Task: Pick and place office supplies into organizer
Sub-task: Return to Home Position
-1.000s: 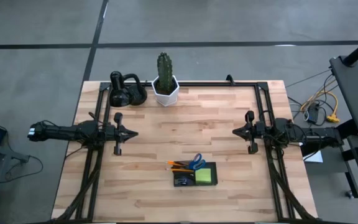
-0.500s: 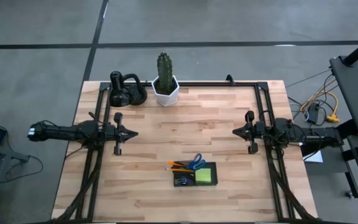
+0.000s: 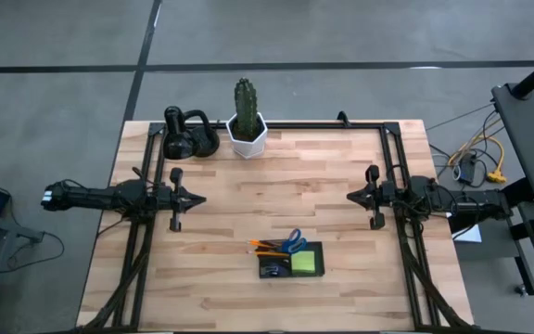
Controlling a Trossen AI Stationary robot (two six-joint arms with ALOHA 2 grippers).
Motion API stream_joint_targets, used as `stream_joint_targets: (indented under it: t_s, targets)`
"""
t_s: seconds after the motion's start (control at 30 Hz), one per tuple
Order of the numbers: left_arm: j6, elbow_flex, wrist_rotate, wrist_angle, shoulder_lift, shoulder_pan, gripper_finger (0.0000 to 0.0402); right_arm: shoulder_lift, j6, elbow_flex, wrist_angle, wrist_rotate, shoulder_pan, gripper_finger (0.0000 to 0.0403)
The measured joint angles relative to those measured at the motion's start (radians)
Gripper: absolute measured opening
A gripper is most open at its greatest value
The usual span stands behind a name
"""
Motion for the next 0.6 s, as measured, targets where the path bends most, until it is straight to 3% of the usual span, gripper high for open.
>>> stream_joint_targets:
  t_s: [0.6]
  targets:
    - [0.0, 0.0, 0.0, 0.0, 0.0, 0.0, 0.0, 0.0, 0.0, 0.0, 0.0, 0.0, 0.0, 0.0008]
